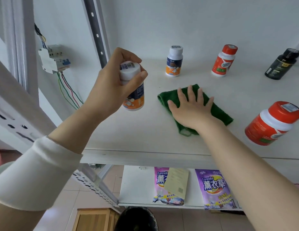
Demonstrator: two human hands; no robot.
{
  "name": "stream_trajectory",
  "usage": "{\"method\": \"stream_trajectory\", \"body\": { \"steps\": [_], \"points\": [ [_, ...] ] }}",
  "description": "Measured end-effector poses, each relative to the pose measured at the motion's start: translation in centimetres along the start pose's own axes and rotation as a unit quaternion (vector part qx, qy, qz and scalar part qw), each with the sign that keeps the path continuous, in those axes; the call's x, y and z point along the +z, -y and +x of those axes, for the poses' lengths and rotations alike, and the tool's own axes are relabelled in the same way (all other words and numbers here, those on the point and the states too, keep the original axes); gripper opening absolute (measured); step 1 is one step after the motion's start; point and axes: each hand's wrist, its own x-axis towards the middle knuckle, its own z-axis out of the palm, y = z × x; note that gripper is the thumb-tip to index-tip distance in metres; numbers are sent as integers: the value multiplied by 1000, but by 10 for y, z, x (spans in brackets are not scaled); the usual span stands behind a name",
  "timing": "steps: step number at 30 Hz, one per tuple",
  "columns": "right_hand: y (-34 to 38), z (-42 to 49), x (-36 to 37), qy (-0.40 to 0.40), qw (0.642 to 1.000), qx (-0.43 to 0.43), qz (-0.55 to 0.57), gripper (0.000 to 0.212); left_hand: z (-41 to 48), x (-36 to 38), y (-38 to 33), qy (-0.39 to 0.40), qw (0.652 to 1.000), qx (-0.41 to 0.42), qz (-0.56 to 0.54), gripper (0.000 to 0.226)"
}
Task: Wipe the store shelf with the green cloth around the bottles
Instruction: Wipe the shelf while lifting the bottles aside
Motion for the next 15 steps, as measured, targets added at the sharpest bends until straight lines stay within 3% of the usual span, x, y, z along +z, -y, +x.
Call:
{"method": "stream_trajectory", "body": {
  "steps": [4, 7, 9, 12, 15],
  "points": [
    [68, -6, 15, -18, 991, -135, -14, 60, 4, -11, 2, -33, 999, -2, 7, 18],
    [95, -51, 33, -42, 956, -289, 15, 57, 8, -15, 4, -50, 999, -3, 10, 18],
    [87, -76, 41, -62, 936, -344, 37, 57, 11, -15, 5, -56, 998, -9, 10, 19],
    [58, -67, 37, -70, 949, -303, 47, 59, 14, -13, 8, -72, 997, -16, 13, 19],
    [33, -17, 18, -47, 986, -159, 26, 60, 16, -12, 10, -78, 997, -21, 16, 19]
  ]
}}
